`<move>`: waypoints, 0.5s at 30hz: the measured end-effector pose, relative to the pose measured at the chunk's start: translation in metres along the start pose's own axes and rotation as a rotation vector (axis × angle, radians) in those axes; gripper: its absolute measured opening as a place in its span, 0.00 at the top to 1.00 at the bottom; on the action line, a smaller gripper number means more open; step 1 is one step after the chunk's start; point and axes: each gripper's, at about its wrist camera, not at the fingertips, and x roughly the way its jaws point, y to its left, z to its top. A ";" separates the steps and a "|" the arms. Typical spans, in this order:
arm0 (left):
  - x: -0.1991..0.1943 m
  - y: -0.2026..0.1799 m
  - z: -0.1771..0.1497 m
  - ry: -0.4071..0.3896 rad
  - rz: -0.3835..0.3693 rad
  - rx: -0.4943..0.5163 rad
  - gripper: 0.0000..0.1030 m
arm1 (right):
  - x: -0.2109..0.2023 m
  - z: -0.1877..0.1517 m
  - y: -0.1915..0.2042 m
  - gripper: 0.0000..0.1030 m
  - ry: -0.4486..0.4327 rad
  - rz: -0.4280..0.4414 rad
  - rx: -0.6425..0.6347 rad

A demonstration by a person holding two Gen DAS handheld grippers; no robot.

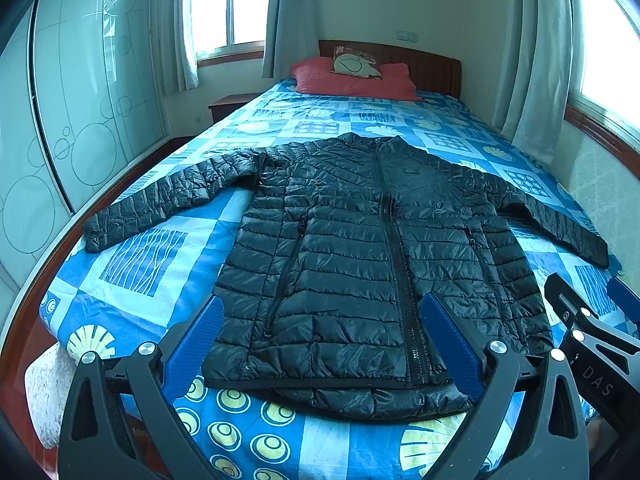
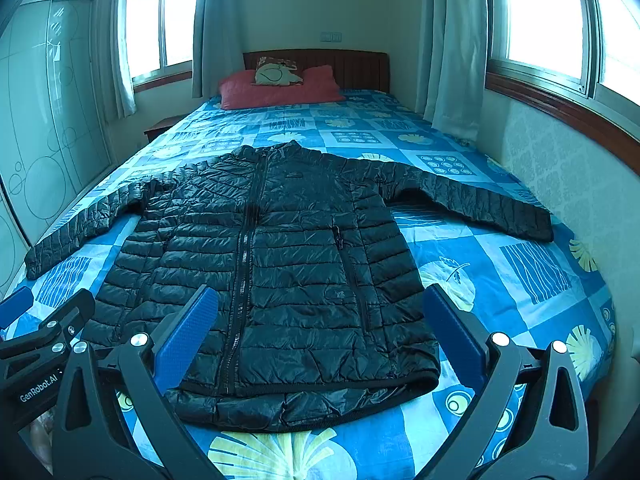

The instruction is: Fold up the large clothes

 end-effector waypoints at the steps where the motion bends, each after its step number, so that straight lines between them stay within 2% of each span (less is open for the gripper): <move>1: 0.000 0.000 0.000 0.000 0.000 0.000 0.05 | 0.000 0.000 0.001 0.02 0.000 0.000 0.000; 15: 0.000 0.002 -0.004 0.002 0.001 0.002 0.05 | 0.000 0.001 0.002 0.02 0.005 0.000 0.000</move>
